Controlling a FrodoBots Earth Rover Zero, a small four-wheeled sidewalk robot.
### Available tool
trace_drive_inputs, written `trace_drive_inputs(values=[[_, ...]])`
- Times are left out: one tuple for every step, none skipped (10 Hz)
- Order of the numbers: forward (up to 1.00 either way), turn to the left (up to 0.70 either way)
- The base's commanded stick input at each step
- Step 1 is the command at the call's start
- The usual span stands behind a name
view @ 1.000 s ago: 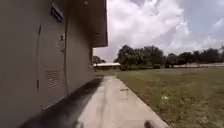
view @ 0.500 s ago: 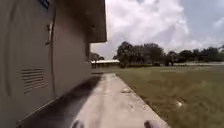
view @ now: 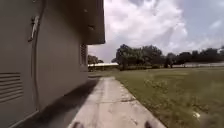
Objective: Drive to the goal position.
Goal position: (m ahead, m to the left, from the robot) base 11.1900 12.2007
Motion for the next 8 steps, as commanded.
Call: trace_drive_inputs(values=[[0.85,0.00],[0.85,0.00],[0.85,0.00],[0.85,0.00],[0.85,0.00],[0.85,0.00],[0.85,0.00],[0.85,0.00]])
